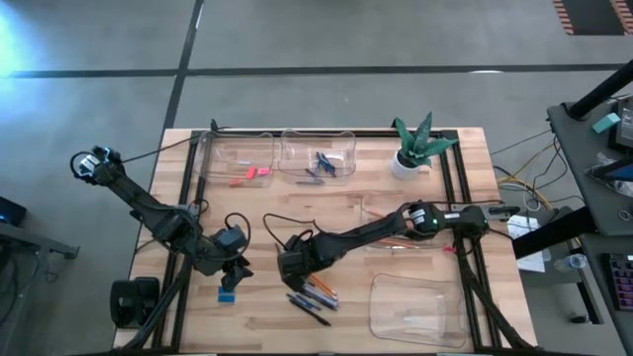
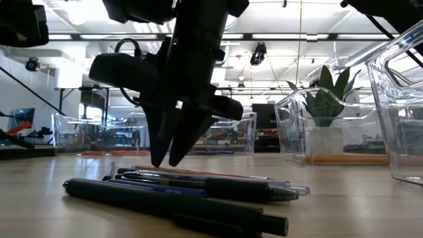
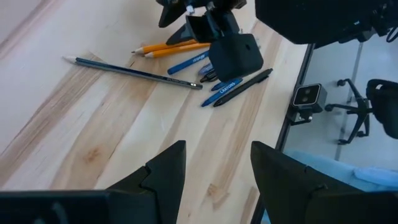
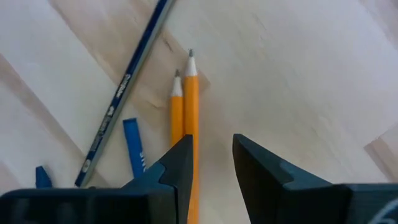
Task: Sort crayons/erasers/pens/pencils in bins
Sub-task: Put the orange pencil into the middle transparent bin
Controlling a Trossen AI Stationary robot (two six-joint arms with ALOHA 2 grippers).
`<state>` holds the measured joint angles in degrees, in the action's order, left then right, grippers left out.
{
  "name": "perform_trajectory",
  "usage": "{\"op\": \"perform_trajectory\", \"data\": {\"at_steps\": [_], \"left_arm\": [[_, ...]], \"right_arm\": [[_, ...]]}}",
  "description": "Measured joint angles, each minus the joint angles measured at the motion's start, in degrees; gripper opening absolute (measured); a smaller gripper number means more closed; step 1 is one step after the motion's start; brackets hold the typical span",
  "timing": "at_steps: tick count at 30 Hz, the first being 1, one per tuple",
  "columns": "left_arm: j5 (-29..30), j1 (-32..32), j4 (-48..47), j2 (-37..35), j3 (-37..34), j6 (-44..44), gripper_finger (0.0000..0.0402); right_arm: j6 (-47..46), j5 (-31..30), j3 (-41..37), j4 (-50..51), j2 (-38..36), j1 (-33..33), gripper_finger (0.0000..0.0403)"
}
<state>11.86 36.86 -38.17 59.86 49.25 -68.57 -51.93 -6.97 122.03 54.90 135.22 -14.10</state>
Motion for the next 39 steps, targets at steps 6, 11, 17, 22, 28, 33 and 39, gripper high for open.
{"op": "perform_trajectory", "data": {"at_steps": [6, 11, 17, 22, 28, 33, 39], "left_arm": [[0.0, 0.0, 0.0, 0.0, 0.0, 0.4, 0.0168], [0.0, 0.0, 0.0, 0.0, 0.0, 0.4, 0.0168], [-0.3, 0.0, 0.0, 0.0, 0.0, 0.3, 0.0168], [-0.3, 0.0, 0.0, 0.0, 0.0, 0.3, 0.0168], [-0.3, 0.0, 0.0, 0.0, 0.0, 0.3, 0.0168], [-0.2, 0.0, 0.1, 0.0, 0.0, 0.2, 0.0168], [-0.2, 0.0, 0.1, 0.0, 0.0, 0.2, 0.0168]], "right_arm": [[-0.7, -0.1, 0.1, -0.1, 0.0, 0.0, 0.0107], [-1.1, -0.1, 0.2, -0.2, -0.4, 0.0, 0.0107], [-1.5, -0.1, -0.3, -0.1, -0.3, -0.5, 0.0107], [-2.1, -0.1, -0.8, 0.4, -0.2, -1.2, 0.0107], [-2.1, -0.5, -2.0, 0.4, -0.2, -2.2, 0.0107], [-2.8, -0.6, -2.1, 3.1, -0.2, -2.7, 0.0102], [-3.0, -0.5, -2.2, 3.7, -0.2, -2.6, 0.0071]]}}
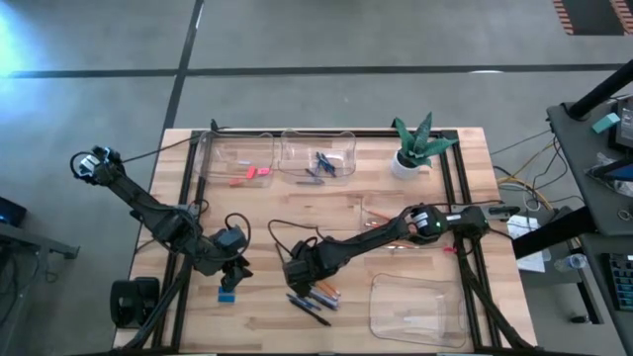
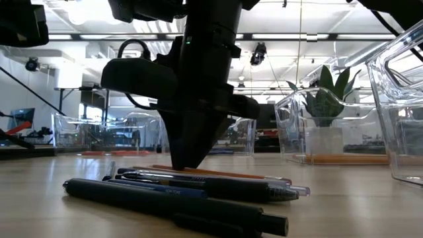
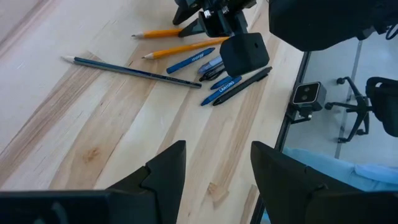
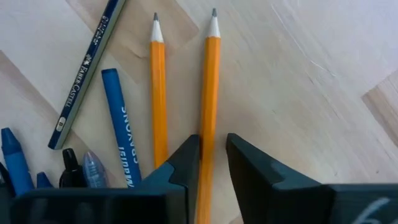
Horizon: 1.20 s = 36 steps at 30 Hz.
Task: Sort crayons/erasers/pens/pencils in bins
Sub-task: Put the orange pencil into the middle transparent bin
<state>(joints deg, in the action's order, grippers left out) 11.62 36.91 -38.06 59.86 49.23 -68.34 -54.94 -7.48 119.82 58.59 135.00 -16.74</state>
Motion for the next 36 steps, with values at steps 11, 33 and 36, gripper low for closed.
{"op": "perform_trajectory", "data": {"at_steps": [11, 33, 36], "left_arm": [[0.0, 0.0, 0.0, 0.0, 0.0, 0.1, 0.0168], [0.4, 0.0, 0.0, 0.0, 0.0, 0.2, 0.0168], [0.3, 0.0, 0.0, 0.0, 0.0, 0.1, 0.0168]], "right_arm": [[3.5, 0.0, -0.5, 0.0, -0.4, 0.3, 0.002], [23.9, -12.7, 0.6, 20.8, -21.3, 5.4, 0.0018], [23.7, -15.3, -3.2, 27.2, -27.2, 6.1, 0.0018]]}}
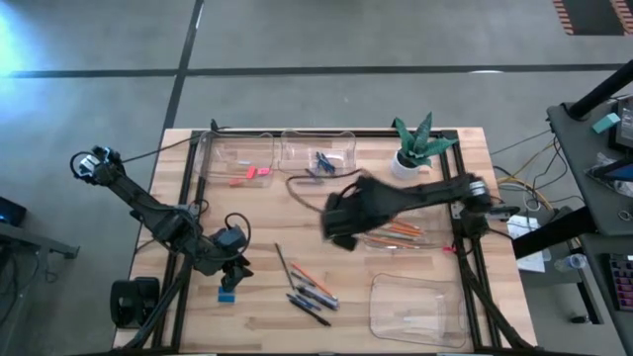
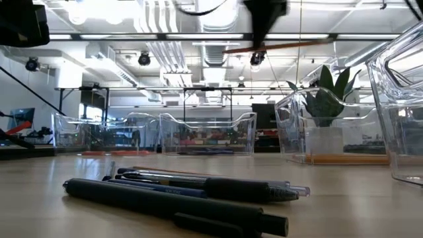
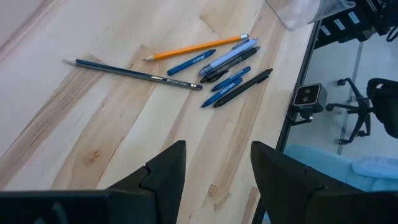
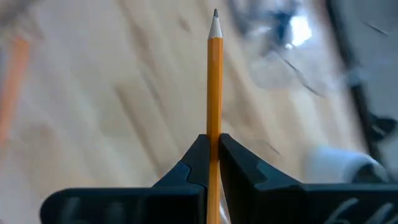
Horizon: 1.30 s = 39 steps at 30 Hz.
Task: Sort crayons/erasers/pens/pencils in bins
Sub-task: Put the orange pencil into the middle transparent bin
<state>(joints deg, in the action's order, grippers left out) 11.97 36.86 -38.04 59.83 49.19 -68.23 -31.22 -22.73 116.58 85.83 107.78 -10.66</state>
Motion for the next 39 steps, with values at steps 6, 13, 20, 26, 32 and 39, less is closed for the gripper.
{"op": "perform_trajectory", "data": {"at_steps": [6, 13, 20, 26, 32, 39], "left_arm": [[1.6, -0.1, 0.0, 0.0, 0.0, -0.1, 0.0168], [4.0, -0.5, 0.1, 0.0, 0.0, -0.5, 0.0168], [8.7, -1.2, 0.3, 0.0, 0.0, -5.6, 0.0168], [12.8, -3.9, 2.3, 0.0, 0.0, -9.4, 0.0168], [13.1, -6.2, 6.7, 0.0, 0.0, -9.4, 0.0168], [14.5, -7.7, 9.1, 0.1, 0.0, -9.4, 0.0168]], "right_arm": [[-2.6, -0.6, -18.7, -0.8, -14.1, 2.0, 0.0018], [4.7, 9.2, -42.8, -15.8, -28.5, 2.1, 0.0018], [5.9, 11.6, -59.2, -22.8, -37.6, 3.1, 0.0018], [6.6, 15.3, -69.3, -38.5, -40.1, 4.2, 0.0018], [11.6, 15.3, -74.8, -47.2, -38.0, 5.6, 0.0018], [11.9, 16.2, -76.4, -47.6, -34.4, 6.8, 0.0018]]}}
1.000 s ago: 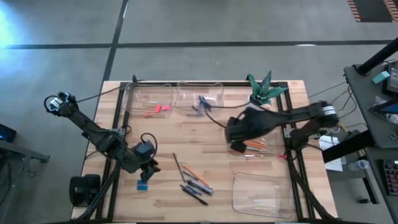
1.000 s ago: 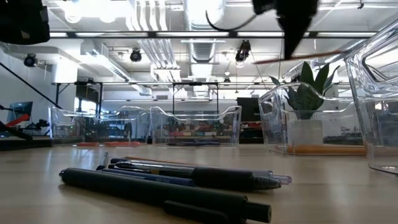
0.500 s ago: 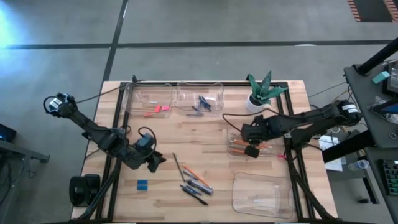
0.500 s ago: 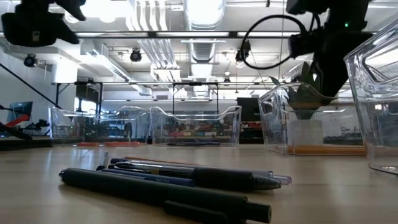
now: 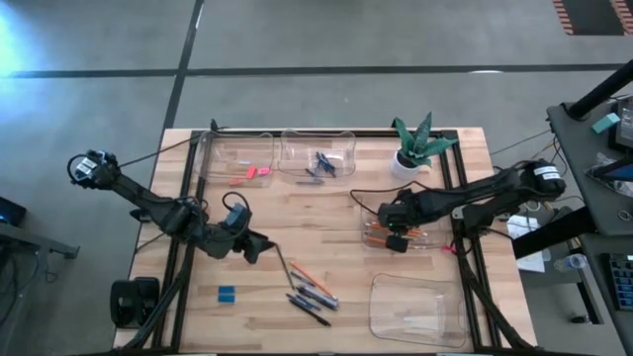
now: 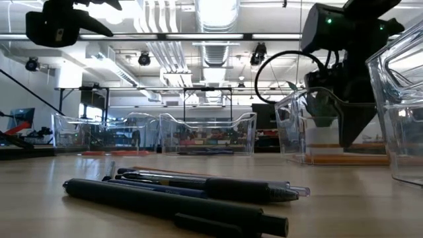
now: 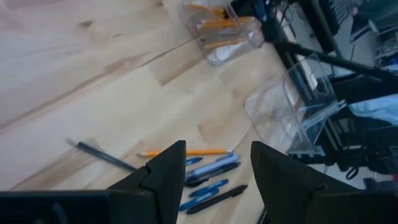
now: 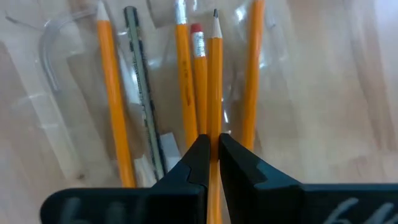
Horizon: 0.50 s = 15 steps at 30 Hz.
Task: Sort crayons/erasers/pens/pencils in bins
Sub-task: Put the orange pencil into the middle transparent bin
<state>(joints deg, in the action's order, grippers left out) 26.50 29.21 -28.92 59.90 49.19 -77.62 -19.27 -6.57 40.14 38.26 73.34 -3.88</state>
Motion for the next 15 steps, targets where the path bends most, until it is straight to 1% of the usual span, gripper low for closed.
{"op": "perform_trajectory", "data": {"at_steps": [7, 11, 15], "left_arm": [[0.6, -0.6, 0.2, 0.0, 0.0, 0.0, 0.0168], [0.6, -0.6, 0.3, 0.0, 0.0, 0.0, 0.0168], [0.7, -0.7, 0.3, 0.0, 0.0, 0.0, 0.0168]], "right_arm": [[0.4, 0.0, 0.9, -2.0, 1.7, 0.0, 0.0022], [-0.5, -0.4, 0.9, -2.0, 1.3, 0.0, 0.004], [-1.7, -0.5, 0.9, -1.7, 1.1, 0.0, 0.0068]]}}
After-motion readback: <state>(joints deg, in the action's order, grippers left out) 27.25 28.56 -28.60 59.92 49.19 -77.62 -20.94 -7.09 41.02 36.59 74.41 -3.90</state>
